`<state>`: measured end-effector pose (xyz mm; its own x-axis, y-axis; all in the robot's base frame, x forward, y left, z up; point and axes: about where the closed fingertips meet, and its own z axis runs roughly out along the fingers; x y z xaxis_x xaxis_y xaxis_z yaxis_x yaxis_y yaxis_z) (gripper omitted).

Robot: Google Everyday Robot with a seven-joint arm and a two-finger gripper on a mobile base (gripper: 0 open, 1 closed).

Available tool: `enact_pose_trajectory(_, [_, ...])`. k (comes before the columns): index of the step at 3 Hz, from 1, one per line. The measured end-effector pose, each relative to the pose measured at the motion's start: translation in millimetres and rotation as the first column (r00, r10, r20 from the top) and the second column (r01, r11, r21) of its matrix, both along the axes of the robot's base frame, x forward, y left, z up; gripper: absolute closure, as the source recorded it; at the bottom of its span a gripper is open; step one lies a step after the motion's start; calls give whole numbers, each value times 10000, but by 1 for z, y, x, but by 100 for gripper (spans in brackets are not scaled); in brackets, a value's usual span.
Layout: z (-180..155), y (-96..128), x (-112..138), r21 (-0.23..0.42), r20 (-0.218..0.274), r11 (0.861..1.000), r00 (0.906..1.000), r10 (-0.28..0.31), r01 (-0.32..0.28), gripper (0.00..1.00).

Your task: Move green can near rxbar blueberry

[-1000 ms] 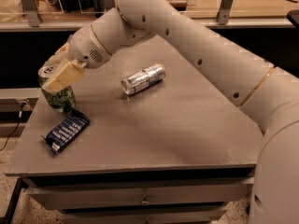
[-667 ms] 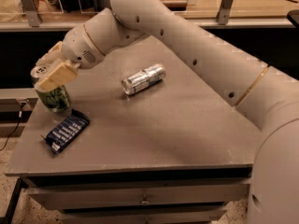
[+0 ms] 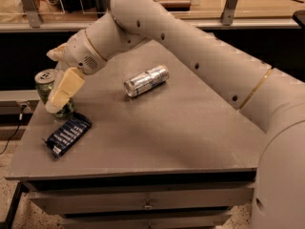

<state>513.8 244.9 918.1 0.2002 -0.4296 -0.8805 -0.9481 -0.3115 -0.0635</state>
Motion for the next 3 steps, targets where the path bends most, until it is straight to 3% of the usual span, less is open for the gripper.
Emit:
enact_pose_trajectory(1, [4, -19, 25, -225, 98, 9979, 9981, -608, 610, 0])
enact_pose_trajectory(2, [34, -39, 64, -26, 488, 9876, 9865, -1565, 1568, 0])
enact_pose_trajectory(3, [73, -54, 98, 725, 909, 9676, 9645, -2479, 2419, 0])
